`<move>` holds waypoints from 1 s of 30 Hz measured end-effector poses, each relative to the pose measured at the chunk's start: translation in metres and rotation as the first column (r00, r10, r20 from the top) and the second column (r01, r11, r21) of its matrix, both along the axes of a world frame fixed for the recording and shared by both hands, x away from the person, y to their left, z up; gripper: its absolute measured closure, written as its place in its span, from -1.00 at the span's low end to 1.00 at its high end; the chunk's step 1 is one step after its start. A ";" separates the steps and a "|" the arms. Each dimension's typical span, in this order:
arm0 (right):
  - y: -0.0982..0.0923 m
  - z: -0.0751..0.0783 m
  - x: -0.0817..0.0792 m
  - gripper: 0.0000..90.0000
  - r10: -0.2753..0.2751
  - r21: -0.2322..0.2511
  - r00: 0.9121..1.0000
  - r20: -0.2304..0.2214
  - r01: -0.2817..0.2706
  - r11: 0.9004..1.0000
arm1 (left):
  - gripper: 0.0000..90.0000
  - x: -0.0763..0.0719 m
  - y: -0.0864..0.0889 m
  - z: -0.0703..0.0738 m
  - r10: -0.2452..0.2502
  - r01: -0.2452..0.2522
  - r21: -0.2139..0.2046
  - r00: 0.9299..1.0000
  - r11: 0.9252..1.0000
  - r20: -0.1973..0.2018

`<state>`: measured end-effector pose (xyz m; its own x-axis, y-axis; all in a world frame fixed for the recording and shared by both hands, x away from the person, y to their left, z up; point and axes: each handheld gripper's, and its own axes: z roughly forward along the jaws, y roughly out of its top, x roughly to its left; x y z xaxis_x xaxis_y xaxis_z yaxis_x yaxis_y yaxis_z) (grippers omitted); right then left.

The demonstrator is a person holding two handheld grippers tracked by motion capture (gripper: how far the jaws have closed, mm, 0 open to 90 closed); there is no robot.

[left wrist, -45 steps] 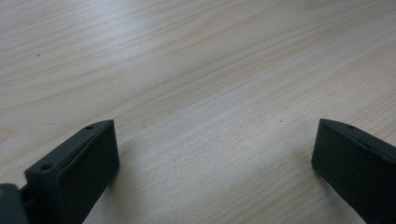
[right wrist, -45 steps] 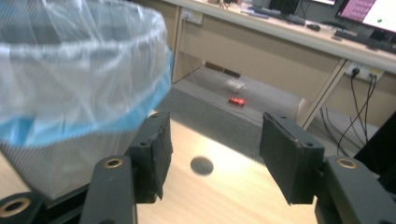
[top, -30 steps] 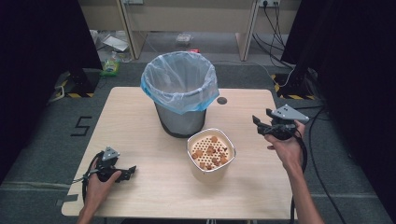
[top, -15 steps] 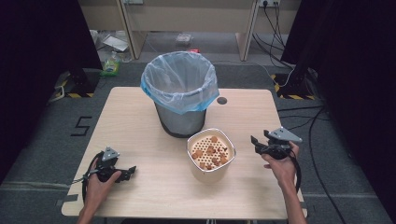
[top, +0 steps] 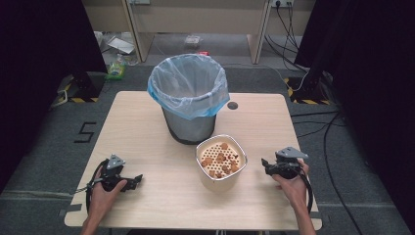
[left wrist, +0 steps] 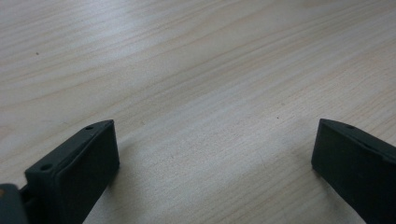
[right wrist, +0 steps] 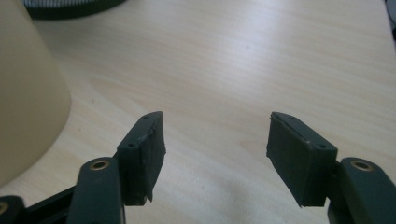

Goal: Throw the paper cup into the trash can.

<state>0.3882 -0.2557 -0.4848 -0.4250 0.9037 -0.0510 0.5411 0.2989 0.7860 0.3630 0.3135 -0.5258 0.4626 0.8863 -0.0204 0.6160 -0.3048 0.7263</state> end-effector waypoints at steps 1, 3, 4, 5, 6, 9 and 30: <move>0.000 -0.002 -0.001 -0.18 0.001 0.008 1.000 -0.005 -0.001 1.000 | -1.00 0.000 0.000 0.000 0.000 0.000 -0.001 1.000 1.000 0.000; 0.002 -0.007 -0.004 -0.19 0.006 0.008 0.999 -0.036 -0.005 1.000 | -1.00 0.000 0.000 0.000 0.000 0.000 -0.001 1.000 1.000 0.000; 0.002 -0.007 -0.004 -0.19 0.006 0.008 0.999 -0.036 -0.005 1.000 | -1.00 0.000 0.000 0.000 0.000 0.000 -0.001 1.000 1.000 0.000; 0.002 -0.012 -0.004 -0.25 0.014 -0.008 0.997 -0.072 -0.015 1.000 | -1.00 0.000 0.000 0.000 0.000 0.000 -0.001 1.000 1.000 0.000; 0.002 -0.012 -0.004 -0.25 0.014 -0.008 0.997 -0.072 -0.015 1.000 | -1.00 0.000 0.000 0.000 0.000 0.000 -0.001 1.000 1.000 0.000; 0.003 -0.023 -0.004 -0.29 0.007 -0.033 0.993 -0.117 -0.011 0.999 | -1.00 0.000 0.000 0.000 0.000 0.000 -0.001 1.000 1.000 0.000; 0.004 -0.030 -0.004 -0.43 -0.002 0.007 0.996 -0.095 0.003 1.000 | -1.00 0.000 0.000 0.000 0.000 0.000 0.000 1.000 1.000 0.001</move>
<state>0.3843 -0.2520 -0.5146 -0.4254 0.9050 -0.0045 0.6138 0.2922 0.7334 0.3629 0.3134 -0.5259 0.4626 0.8863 -0.0197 0.6152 -0.3050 0.7270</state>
